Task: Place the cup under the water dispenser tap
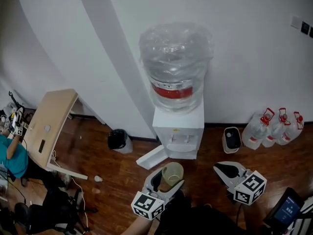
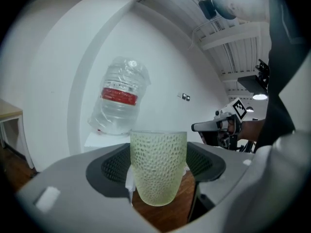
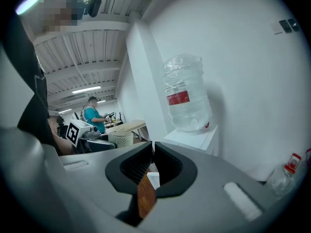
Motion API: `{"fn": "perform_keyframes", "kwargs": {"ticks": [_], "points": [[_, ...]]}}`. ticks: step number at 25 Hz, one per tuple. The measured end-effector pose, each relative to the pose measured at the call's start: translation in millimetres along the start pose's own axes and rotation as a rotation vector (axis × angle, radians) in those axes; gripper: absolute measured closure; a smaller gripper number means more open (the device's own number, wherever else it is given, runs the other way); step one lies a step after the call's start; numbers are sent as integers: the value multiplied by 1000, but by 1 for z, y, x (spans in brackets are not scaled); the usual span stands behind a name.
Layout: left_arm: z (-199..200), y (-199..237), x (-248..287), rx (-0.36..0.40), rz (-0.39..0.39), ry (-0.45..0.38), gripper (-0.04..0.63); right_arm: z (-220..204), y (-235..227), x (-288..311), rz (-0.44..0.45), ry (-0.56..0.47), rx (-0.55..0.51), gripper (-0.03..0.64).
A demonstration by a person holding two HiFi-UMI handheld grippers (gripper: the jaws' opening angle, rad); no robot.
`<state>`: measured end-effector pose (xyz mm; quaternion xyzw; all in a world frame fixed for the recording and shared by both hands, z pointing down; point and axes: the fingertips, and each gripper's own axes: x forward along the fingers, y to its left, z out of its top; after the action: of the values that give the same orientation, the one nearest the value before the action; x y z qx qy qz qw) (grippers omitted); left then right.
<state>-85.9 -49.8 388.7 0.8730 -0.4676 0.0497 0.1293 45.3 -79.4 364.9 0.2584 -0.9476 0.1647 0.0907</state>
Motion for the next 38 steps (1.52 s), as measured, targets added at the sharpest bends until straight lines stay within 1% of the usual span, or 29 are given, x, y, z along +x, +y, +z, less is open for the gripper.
{"fn": "perform_keyframes", "kwargs": {"ticks": [5,14,16,19,21,24,26,29,33,38], "points": [[-6,34,16,-9,-70,23,239,3,-7,35,-33,16,4,589],[-6,67,33,6,-211,1,239,2,-13,82,-99,48,40,578],[-17,74,40,8,-221,24,239,-1,-17,88,-112,52,53,578],[-44,88,53,-22,-216,77,239,-9,-21,91,-127,77,69,577],[-69,96,60,-59,-205,120,239,-16,-22,90,-135,93,80,575],[-103,112,77,-102,-154,168,239,-22,-28,88,-137,108,94,574],[-121,119,93,-106,-127,184,239,-27,-37,87,-141,126,102,572],[-149,125,115,-93,-84,205,239,-37,-50,84,-131,161,106,568],[-195,144,145,-136,-2,233,239,-51,-66,85,-100,201,86,563],[-261,172,183,-165,99,301,239,-75,-96,87,-86,258,78,560]]}}
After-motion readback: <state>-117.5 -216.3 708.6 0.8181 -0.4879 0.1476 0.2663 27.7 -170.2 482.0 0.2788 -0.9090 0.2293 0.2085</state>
